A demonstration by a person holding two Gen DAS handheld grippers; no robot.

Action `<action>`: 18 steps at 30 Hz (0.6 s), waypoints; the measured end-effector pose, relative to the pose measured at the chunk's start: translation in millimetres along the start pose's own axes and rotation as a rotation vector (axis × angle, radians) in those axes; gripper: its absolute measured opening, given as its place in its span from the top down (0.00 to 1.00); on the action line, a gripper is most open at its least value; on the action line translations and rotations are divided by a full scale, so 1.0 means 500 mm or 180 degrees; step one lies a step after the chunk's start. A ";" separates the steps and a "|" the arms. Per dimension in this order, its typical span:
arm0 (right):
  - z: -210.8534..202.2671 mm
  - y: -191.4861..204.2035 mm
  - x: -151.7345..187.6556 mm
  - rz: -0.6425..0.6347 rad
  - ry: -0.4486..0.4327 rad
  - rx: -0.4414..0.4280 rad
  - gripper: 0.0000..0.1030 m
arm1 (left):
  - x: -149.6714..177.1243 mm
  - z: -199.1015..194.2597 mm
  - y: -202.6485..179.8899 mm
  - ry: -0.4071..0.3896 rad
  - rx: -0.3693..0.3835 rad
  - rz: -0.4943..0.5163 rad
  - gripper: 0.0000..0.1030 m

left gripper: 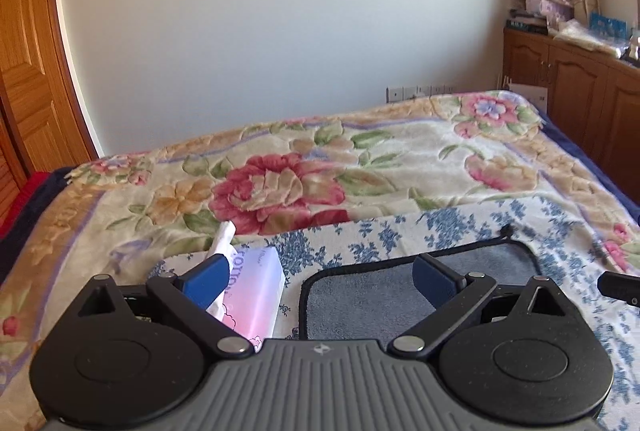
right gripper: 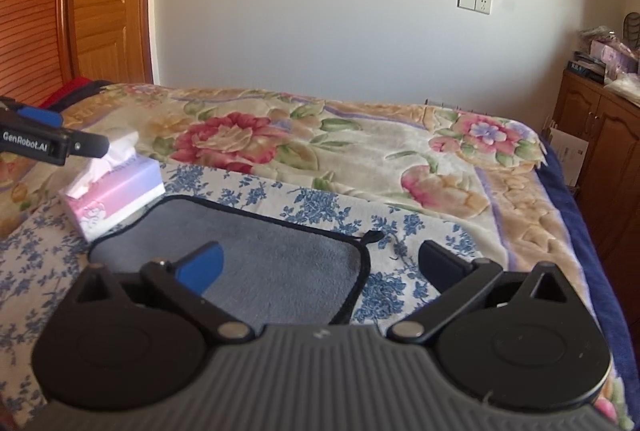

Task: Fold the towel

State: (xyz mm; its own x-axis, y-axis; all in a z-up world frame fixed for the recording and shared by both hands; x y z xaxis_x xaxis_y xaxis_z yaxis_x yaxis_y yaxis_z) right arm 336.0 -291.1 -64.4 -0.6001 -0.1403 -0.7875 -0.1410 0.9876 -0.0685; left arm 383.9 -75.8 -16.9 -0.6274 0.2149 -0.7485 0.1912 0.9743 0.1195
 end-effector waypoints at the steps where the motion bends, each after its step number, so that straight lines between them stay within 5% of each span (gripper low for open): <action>1: -0.012 0.000 -0.002 -0.0008 -0.0007 0.0006 0.00 | 0.000 -0.013 -0.002 -0.0016 0.0003 -0.0017 0.03; 18: -0.162 0.032 -0.010 -0.0114 -0.0209 0.0027 0.00 | -0.004 -0.183 -0.014 -0.0181 0.0036 0.0061 0.03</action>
State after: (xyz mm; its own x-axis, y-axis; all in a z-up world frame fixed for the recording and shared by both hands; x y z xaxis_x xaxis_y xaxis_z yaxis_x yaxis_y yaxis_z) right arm 273.3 -280.2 -11.9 -0.5419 -0.1709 -0.8229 -0.1545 0.9827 -0.1024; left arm 315.0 -76.7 43.5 -0.5796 0.2289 -0.7821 0.2114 0.9691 0.1270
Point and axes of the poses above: each gripper's, at about its wrist camera, not at the fingertips, and z roughly the way its jaws point, y to its left, x to its underside, the point moved 7 cm from there along z, roughly the way its jaws point, and after that the axes turned 8 degrees about y, right-handed, at the moved point
